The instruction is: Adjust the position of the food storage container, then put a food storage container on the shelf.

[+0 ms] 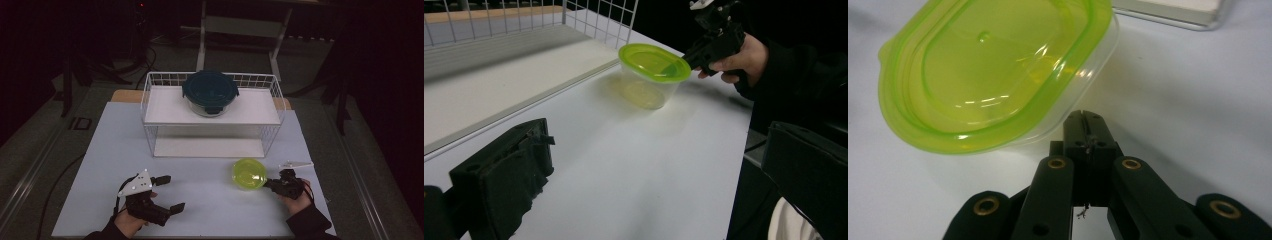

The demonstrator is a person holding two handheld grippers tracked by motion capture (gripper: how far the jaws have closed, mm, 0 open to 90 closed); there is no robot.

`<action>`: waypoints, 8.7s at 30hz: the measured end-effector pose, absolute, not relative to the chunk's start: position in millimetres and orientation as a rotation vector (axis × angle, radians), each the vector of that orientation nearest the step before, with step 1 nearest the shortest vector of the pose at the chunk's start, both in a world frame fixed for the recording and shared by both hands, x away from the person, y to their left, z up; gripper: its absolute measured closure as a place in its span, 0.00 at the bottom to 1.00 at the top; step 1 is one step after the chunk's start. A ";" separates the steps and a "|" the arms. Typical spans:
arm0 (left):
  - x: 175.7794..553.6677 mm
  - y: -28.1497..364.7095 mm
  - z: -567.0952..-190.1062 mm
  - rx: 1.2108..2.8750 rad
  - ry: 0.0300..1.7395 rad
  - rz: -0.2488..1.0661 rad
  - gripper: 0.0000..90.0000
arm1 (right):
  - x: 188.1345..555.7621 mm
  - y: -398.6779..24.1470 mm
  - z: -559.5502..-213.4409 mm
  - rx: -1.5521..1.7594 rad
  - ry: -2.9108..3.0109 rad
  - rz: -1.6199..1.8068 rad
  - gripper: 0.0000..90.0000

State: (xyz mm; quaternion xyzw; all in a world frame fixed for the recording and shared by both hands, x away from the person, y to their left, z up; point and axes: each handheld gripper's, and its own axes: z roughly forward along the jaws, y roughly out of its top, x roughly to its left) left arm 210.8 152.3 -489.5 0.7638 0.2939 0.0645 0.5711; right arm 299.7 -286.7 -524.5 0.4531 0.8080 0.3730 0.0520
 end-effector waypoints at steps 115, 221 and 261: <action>213.8 153.3 -461.6 1.778 0.663 0.196 0.00 | 296.4 -183.6 -485.3 1.062 2.548 1.350 0.49; 272.4 138.9 -393.2 1.717 1.034 -0.195 0.90 | 297.4 -174.0 -388.2 1.398 2.521 1.591 0.90; 319.8 141.6 -255.5 1.652 0.909 0.020 0.90 | 337.0 -168.8 -243.7 1.175 2.294 1.703 0.90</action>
